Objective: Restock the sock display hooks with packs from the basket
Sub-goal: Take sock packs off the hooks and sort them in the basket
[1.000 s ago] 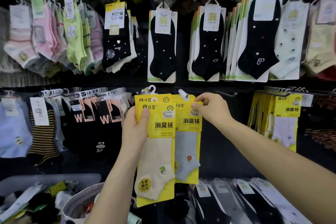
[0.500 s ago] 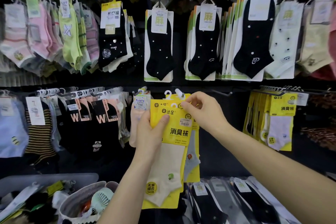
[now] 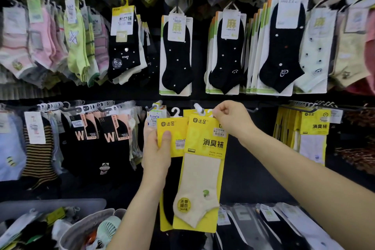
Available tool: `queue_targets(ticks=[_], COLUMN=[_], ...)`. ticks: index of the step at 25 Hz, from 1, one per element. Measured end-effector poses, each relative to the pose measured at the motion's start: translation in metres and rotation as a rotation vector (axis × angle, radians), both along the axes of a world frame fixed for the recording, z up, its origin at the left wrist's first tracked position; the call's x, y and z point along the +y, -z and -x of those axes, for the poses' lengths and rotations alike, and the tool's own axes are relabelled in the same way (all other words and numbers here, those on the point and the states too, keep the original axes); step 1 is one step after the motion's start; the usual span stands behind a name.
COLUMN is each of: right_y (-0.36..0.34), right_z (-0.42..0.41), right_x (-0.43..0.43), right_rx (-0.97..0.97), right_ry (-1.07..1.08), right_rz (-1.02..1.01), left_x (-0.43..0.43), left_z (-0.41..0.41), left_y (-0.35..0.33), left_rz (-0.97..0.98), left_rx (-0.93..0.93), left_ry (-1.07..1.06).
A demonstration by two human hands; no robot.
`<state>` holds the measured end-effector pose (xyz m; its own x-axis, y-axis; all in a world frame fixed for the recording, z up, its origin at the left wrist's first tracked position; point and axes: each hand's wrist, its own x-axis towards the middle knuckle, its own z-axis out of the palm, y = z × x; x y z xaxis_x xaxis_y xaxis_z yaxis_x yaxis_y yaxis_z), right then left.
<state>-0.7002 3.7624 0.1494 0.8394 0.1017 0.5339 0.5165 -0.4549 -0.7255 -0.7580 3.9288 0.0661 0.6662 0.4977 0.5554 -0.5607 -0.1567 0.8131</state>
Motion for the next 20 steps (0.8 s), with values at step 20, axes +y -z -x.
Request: queue_targets(ticks=[20], right_y=[0.007], right_z=[0.011], right_x=[0.004], right_rx=[-0.199], right_ry=[-0.099], right_rz=[0.031], left_x=[-0.015], left_z=[0.007], left_y=[-0.014], left_rz=[-0.066], left_rx=[0.048], left_ry=[0.037])
